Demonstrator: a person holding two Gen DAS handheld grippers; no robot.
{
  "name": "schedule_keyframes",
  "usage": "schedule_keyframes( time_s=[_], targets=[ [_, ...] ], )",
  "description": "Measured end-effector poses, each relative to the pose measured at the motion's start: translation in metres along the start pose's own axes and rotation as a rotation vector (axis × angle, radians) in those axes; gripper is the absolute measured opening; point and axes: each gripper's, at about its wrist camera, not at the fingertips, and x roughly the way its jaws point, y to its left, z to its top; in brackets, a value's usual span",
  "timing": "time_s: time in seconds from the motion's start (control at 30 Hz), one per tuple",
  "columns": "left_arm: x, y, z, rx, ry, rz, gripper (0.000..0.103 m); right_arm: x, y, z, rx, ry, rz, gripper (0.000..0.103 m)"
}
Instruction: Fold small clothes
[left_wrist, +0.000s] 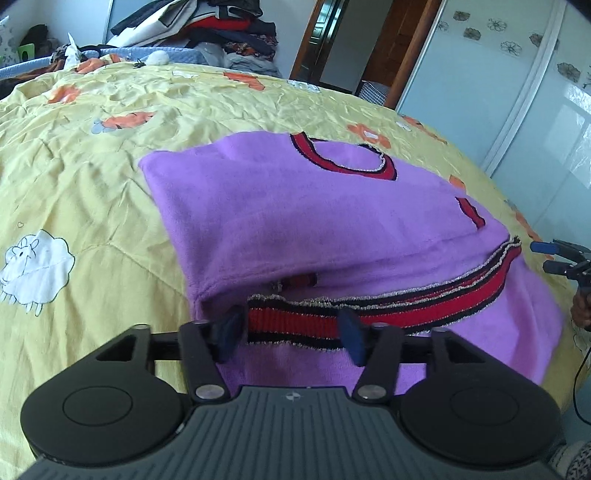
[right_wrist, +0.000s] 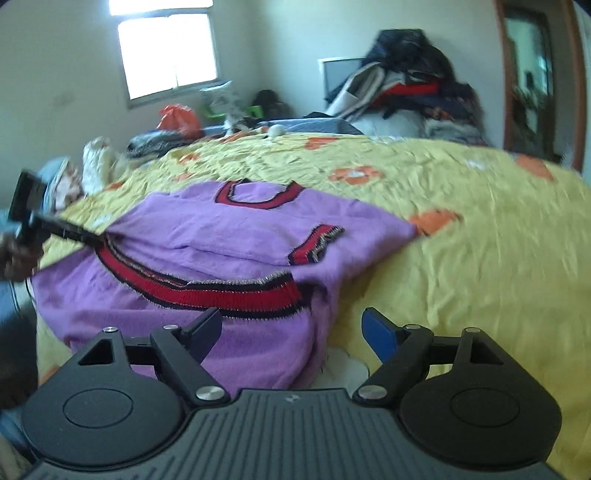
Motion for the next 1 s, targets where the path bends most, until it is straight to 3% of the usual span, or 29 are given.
schedule_keyframes(
  time_s=[0.2, 0.27, 0.33, 0.6, 0.67, 0.7, 0.8, 0.83, 1.0],
  targets=[
    [0.005, 0.001, 0.009, -0.005, 0.025, -0.040, 0.063, 0.021, 0.001, 0.016, -0.114, -0.005, 0.032, 0.083],
    [0.007, -0.001, 0.010, 0.003, 0.029, -0.034, 0.056, 0.027, 0.002, 0.020, -0.148, -0.011, 0.066, 0.083],
    [0.009, 0.001, 0.012, -0.025, 0.049, -0.050, 0.013, 0.033, 0.001, 0.022, -0.159, -0.010, 0.068, 0.083],
    [-0.001, -0.013, 0.005, -0.016, 0.007, -0.038, 0.008, 0.046, -0.006, 0.027, -0.196, 0.024, 0.113, 0.081],
    [-0.002, -0.017, 0.003, -0.021, -0.001, -0.023, 0.007, 0.050, 0.000, 0.026, -0.244, 0.042, 0.117, 0.063],
    [-0.001, -0.018, 0.001, -0.025, -0.007, -0.017, 0.007, 0.052, 0.003, 0.025, -0.280, 0.057, 0.101, 0.048],
    [0.003, -0.017, -0.005, -0.052, -0.003, -0.008, 0.008, 0.054, 0.010, 0.020, -0.348, 0.093, 0.072, 0.027],
    [0.003, -0.017, -0.008, -0.064, -0.012, -0.007, 0.008, 0.054, 0.012, 0.017, -0.366, 0.096, 0.051, 0.013],
    [-0.001, -0.020, -0.012, -0.089, -0.049, 0.015, 0.007, 0.037, 0.033, 0.002, -0.482, 0.010, -0.059, 0.006]
  ],
)
